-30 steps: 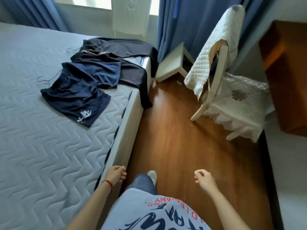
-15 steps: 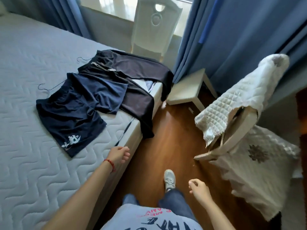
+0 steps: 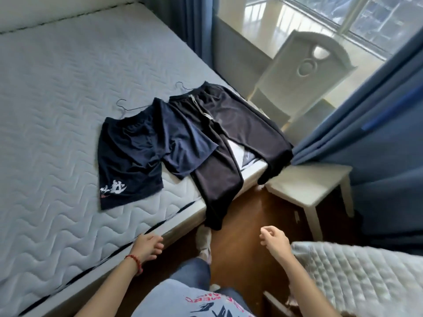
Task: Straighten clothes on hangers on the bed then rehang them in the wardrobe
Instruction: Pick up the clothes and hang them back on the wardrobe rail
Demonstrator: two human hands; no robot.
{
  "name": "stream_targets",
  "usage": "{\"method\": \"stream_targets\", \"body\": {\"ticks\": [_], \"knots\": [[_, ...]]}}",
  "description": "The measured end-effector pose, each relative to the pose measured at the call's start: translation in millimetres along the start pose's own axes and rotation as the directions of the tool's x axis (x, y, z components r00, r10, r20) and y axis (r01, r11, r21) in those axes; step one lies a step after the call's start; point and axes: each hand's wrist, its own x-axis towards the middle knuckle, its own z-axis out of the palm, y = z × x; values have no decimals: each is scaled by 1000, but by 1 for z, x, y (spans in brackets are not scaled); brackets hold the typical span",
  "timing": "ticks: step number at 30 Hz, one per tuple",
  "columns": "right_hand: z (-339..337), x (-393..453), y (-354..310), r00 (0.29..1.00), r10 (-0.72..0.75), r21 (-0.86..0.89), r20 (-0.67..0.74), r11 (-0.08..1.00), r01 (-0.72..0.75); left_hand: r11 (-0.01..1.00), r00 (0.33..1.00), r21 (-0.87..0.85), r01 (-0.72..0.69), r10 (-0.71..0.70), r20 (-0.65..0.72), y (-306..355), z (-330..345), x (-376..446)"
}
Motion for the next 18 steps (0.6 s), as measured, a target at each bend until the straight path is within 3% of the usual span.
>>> {"method": "stream_targets", "body": {"ticks": [8,18], "knots": [[-7,101,-81,997,-25,-38,79,999,28,984,995,-154,93,-95,-8,94,30,65],[-31,213,-196,986,-89,-63,139,993,98,975,993,-187,-117,110,-51,287,38,128]]}}
